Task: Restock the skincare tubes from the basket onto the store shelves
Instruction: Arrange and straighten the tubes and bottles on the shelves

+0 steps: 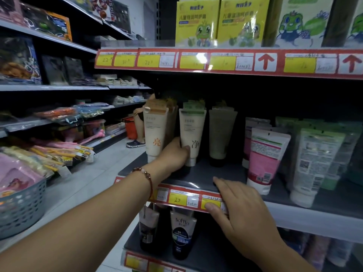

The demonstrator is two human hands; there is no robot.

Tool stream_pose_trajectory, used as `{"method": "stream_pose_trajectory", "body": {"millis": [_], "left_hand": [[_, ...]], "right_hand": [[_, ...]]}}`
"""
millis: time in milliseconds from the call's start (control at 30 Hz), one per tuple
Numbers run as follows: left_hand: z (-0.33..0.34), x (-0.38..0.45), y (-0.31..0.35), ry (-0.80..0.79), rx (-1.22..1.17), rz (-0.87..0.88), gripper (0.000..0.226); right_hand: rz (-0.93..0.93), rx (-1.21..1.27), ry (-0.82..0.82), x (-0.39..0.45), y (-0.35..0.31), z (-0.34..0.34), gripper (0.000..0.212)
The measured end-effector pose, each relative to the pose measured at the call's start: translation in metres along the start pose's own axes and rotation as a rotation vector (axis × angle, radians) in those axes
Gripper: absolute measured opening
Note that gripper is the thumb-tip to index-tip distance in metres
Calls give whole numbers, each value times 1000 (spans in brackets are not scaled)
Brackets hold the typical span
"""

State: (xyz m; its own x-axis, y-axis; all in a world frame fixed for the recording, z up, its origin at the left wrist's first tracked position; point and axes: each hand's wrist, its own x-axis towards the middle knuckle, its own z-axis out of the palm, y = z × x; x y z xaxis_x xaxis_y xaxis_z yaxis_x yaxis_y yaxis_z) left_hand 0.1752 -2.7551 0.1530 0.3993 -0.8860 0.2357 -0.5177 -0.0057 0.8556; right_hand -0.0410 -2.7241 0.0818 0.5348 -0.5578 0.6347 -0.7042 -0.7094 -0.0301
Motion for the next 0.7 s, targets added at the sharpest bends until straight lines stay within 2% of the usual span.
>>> {"method": "stream_pose_trajectory", "body": {"millis": [133, 167, 267, 533, 633, 700], "left_hand": [[17, 3, 6, 85, 142, -73, 85], [21, 2, 8, 130, 205, -91, 88], [28, 3, 10, 214, 287, -96, 77], [25, 20, 3, 236, 279, -32, 58], [25, 27, 1, 197, 231, -53, 62], [25, 27, 0, 171, 156, -77, 77]], "right_hand": [[-10, 2, 33, 0, 0, 2, 65], [-14, -1, 42, 0, 0, 2, 65], [-31, -22, 62, 0, 2, 3, 64], [-45, -39, 105, -1, 2, 5, 64], [-48, -32, 89, -1, 2, 3, 64], [-48, -24, 77, -1, 3, 2, 64]]}}
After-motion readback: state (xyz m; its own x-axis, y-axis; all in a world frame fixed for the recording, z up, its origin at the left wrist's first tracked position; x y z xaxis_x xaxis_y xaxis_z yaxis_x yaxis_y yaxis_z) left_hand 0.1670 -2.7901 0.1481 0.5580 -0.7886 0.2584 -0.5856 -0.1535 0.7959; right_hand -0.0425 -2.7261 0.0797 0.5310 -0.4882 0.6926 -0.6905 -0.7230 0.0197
